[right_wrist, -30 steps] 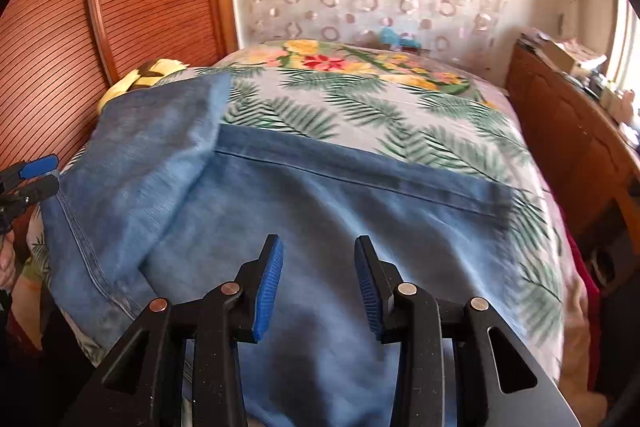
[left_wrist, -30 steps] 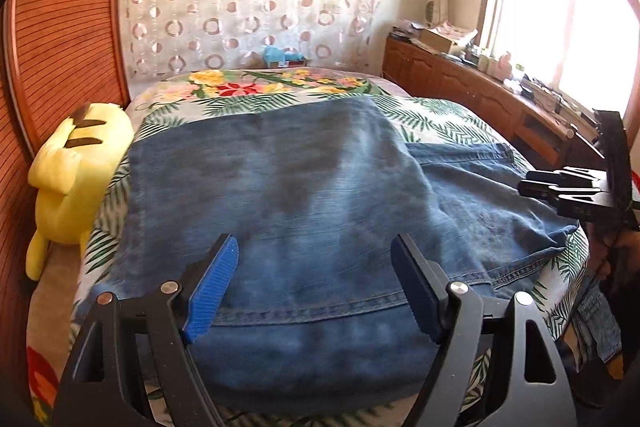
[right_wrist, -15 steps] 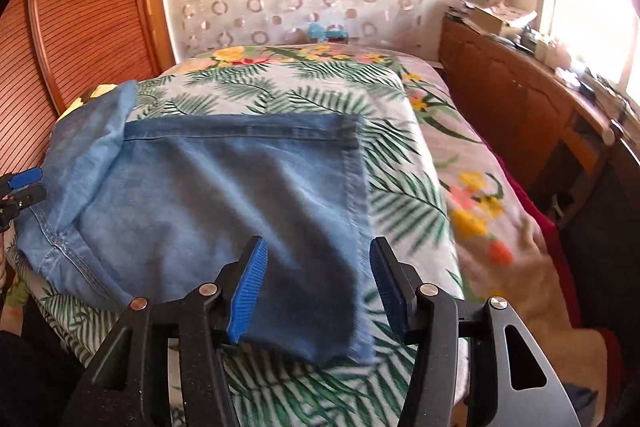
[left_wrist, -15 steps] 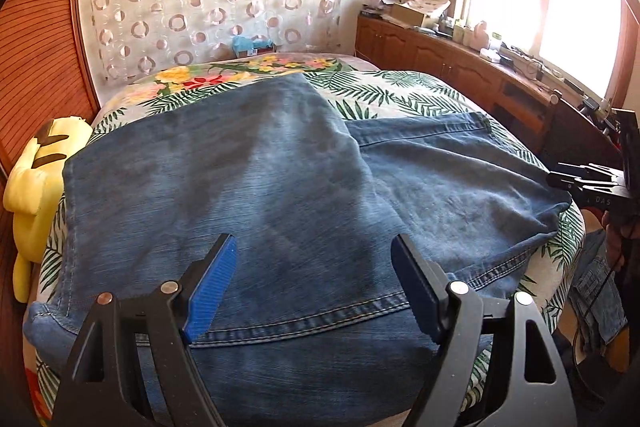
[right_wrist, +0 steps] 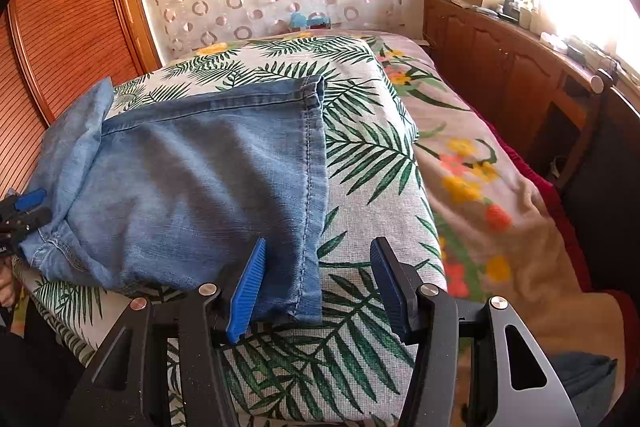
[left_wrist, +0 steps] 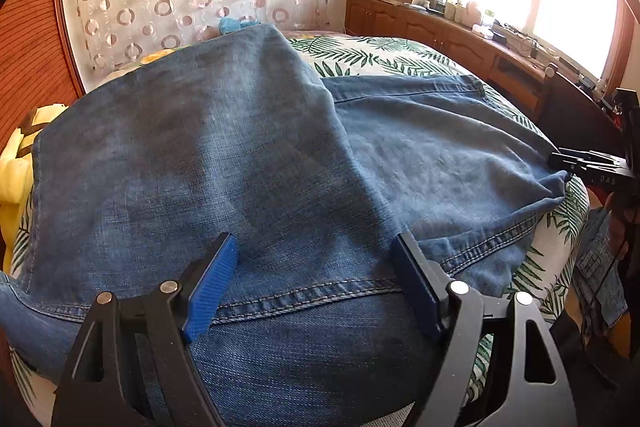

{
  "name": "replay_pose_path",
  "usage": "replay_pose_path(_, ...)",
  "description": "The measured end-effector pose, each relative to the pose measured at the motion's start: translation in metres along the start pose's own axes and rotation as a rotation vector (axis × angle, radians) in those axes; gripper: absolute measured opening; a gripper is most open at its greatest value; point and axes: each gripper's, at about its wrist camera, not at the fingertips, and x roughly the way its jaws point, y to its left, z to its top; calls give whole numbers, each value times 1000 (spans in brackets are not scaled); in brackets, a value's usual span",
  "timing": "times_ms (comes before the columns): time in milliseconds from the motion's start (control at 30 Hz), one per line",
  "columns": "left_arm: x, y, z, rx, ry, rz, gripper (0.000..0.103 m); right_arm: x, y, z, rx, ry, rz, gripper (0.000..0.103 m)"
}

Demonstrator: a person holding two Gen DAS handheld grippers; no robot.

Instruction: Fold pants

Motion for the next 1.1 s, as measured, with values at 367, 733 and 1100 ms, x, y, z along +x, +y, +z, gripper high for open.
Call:
replay_pose_path(367, 0, 1, -2, -12, -20, -7, 80, 6, 6, -3, -32, 1, -31, 56)
replay_pose_path(733, -27, 32, -3, -46, -51, 52, 80, 7, 13, -4, -64, 1, -23, 46)
replay_pose_path(1100, -58, 138, -37, -247, -59, 242, 80, 6, 8, 1, -52, -17, 13, 6)
